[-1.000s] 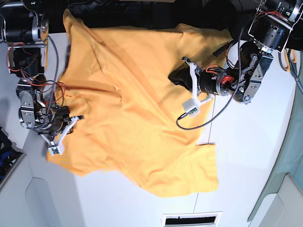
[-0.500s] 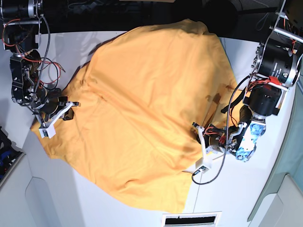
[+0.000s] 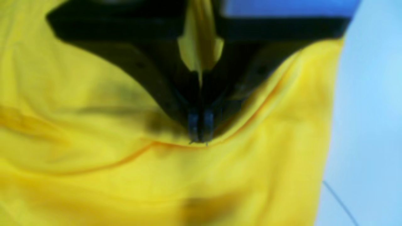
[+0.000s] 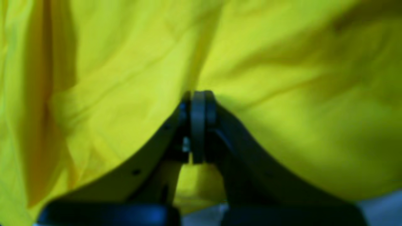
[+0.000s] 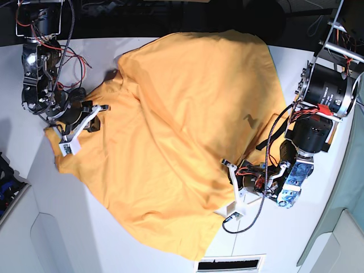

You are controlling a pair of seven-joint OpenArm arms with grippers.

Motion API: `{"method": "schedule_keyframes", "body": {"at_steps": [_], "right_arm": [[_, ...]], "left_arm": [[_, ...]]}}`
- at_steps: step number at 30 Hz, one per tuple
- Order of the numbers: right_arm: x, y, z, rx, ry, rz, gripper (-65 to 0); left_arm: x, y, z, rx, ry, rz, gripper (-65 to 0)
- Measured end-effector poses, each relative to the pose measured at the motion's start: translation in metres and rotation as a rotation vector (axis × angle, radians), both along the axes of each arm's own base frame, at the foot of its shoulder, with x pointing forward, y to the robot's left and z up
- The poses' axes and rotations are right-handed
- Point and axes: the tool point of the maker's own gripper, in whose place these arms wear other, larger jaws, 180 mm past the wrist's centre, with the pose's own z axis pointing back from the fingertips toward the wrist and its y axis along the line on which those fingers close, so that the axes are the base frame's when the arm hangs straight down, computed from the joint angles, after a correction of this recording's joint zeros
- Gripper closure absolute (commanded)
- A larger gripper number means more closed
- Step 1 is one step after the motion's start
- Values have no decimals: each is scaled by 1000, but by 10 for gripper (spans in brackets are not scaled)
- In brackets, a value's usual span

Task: Layout the t-shirt on the table in an organized manner, then fold the t-shirt properly
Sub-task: 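Lower the shirt onto the table and pull the grippers apart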

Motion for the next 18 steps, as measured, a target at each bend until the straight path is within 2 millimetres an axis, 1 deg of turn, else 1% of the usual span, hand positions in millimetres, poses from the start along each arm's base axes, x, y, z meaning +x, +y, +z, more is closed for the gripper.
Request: {"method": "schedule_keyframes", "body": {"at_steps": [2,5,7,9,11,14,16,18], "right_arm": [[17,-7,13,-5,-39,-20,0],[37,-10,29,-7,-86,-31,0],[44,-12,32,-4,-91,-44,0],[52,-12,33,3,-87,-51,0],[64,-15,34,6,-94,-64,0],[83,-23,34,0,-117,-89,0],[89,-26,27,-5,-98,-99,0],[90,-27,18,-7,-70,-88,0]], "left_arm": [[3,-2,10,-43,-8,3,-89],[7,-7,40,-160,-51,-31,-89],[7,-5,59,-217,-93,-50,-89],[0,3,67,-226,-111,-61,-89],[-15,13,63,-202,-96,-82,-87],[-54,21,46,-231,-33,-130,-86],[-87,30,24,-226,30,-141,-86],[-122,40,-3,-202,114,-131,-86]]}}
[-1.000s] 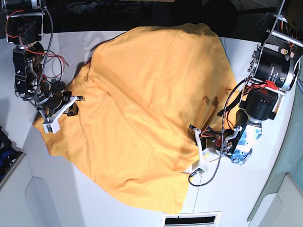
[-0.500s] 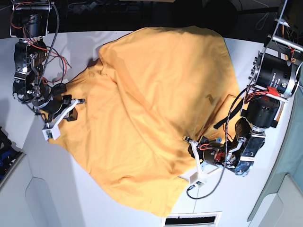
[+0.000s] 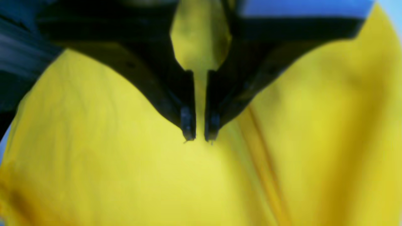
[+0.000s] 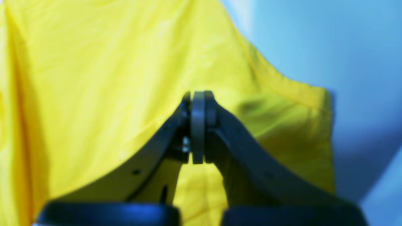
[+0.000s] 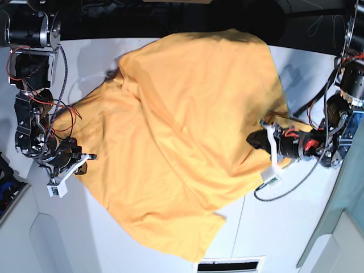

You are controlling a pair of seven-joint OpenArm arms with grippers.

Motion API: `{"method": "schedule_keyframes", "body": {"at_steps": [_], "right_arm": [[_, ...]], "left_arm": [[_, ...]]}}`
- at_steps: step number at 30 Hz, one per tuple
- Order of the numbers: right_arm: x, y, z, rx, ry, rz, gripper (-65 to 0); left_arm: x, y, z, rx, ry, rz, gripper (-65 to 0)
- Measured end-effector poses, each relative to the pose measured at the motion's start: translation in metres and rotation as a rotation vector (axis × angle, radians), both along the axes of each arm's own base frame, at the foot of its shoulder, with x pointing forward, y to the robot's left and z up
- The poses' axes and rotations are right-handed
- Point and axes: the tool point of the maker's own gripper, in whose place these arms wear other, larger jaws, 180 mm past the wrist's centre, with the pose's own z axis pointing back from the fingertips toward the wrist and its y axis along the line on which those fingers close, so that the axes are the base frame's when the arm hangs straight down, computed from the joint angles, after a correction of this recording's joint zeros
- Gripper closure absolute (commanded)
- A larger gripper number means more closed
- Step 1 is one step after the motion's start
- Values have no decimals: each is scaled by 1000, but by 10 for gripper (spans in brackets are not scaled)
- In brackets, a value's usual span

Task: Layout the t-shirt on the table in an organized manner, then fold the t-shirt properly
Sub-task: 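Lower the shirt onto the table and pull the grippers apart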

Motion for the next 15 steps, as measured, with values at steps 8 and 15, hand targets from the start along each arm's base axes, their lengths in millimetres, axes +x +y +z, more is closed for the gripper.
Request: {"method": "schedule_keyframes", "body": {"at_steps": [8,15], "right_arm": [[-12,-6,-27,-29,22,52,0],[-39,-39,-40,-13,39,-3,0]], "left_arm": [[-46,14,-36,29,40,25,-78],[9,55,-36,236,-106,112,-15]]}}
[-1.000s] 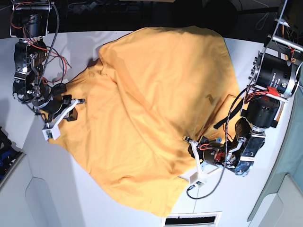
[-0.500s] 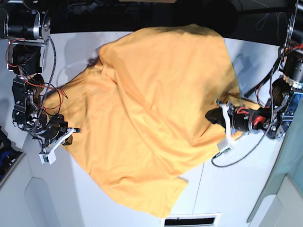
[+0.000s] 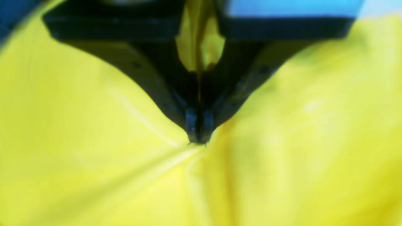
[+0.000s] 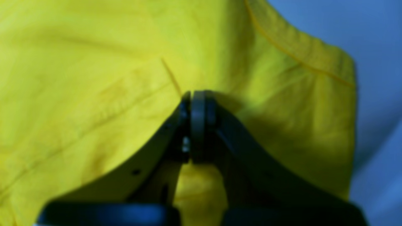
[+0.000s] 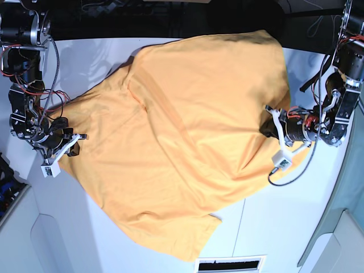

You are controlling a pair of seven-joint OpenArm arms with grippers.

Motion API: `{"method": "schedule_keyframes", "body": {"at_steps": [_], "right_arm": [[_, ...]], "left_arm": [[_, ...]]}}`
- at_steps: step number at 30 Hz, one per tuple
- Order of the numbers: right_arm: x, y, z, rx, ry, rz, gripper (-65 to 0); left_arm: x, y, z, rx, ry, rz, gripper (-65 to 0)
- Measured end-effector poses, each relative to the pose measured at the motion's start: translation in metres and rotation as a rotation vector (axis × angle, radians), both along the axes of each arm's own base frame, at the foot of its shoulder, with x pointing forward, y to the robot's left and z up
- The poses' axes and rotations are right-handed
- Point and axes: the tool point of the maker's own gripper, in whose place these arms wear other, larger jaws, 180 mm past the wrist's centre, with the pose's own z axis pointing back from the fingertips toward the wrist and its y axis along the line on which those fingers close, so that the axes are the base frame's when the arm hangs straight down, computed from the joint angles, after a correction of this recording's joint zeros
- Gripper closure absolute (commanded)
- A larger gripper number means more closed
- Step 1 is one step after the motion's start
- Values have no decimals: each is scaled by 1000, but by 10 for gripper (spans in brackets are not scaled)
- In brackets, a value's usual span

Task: Layout the t-shirt on the table in an organized manner, then fold the t-shirt properly
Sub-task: 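Lower the shirt onto the table and pull the grippers apart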

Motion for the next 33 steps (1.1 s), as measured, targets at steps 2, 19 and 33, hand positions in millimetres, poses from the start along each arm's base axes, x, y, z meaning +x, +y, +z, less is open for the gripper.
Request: {"method": "schedule_keyframes", "body": {"at_steps": [2,19,33], "right_arm": [[-10,-7,-3,34,-6,-22,0],[-45,-11,6,65,-10,-27,0],[-28,-7,41,134,-73,-54,-253]], "left_arm": [[16,4,0,36,-3,18,-15],[82,6,22,51,4,117,-28],[110,-64,98,-257,-124,14,-173]]}}
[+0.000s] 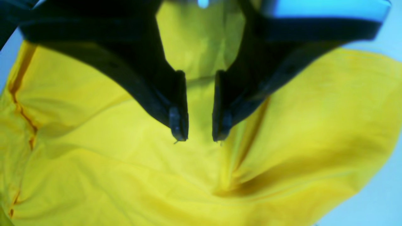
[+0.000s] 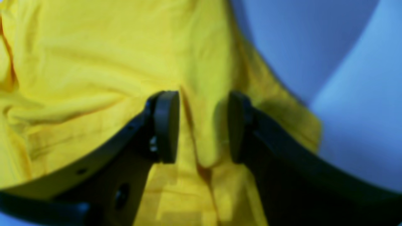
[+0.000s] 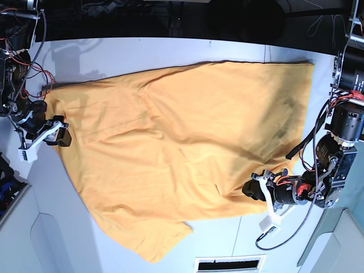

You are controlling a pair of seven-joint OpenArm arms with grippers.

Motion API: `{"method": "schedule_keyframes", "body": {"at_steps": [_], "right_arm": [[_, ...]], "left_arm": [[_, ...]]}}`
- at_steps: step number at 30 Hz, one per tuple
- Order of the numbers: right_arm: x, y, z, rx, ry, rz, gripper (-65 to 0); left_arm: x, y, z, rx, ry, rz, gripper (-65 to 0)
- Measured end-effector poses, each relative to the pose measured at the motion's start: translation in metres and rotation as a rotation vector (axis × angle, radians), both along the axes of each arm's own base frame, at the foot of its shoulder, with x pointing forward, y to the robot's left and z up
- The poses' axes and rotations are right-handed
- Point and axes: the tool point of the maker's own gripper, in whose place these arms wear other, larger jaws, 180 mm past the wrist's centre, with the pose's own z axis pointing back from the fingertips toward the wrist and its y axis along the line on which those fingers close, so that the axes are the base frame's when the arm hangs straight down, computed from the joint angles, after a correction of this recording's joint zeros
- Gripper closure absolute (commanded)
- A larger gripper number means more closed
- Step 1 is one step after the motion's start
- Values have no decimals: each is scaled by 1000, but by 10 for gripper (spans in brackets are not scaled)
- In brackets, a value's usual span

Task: Layout the t-shirt on the table in an organized manner, then fold the t-shirt properly
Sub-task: 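Lower the shirt onto the table and pull the grippers apart, then drag the shirt corner with the right gripper away from the left gripper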

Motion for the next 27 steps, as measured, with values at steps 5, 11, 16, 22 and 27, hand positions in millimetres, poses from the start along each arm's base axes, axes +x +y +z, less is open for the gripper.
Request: {"method": "schedule_keyframes", "body": {"at_steps": [5,11,16,22,27], "right_arm": [[-7,26,-18,-46,33,103,-253],[-13,34,-30,-74,60,132,-253],[-12,29,-31,-80,64,101,-253],[-12,28,-31,-82,66,94,-116],[-12,28,-32,-86,69,93,0]], "left_arm": [[-16,-14,-20,-19,43,-15,-173],[-41,-13,-47,1,101,-20,-173],[-53,-11,-60,20,129,-25,-173],[-54,-11,-61,19,131,-25,-173],[-54,-11,-61,15,126,-23,-172]]}}
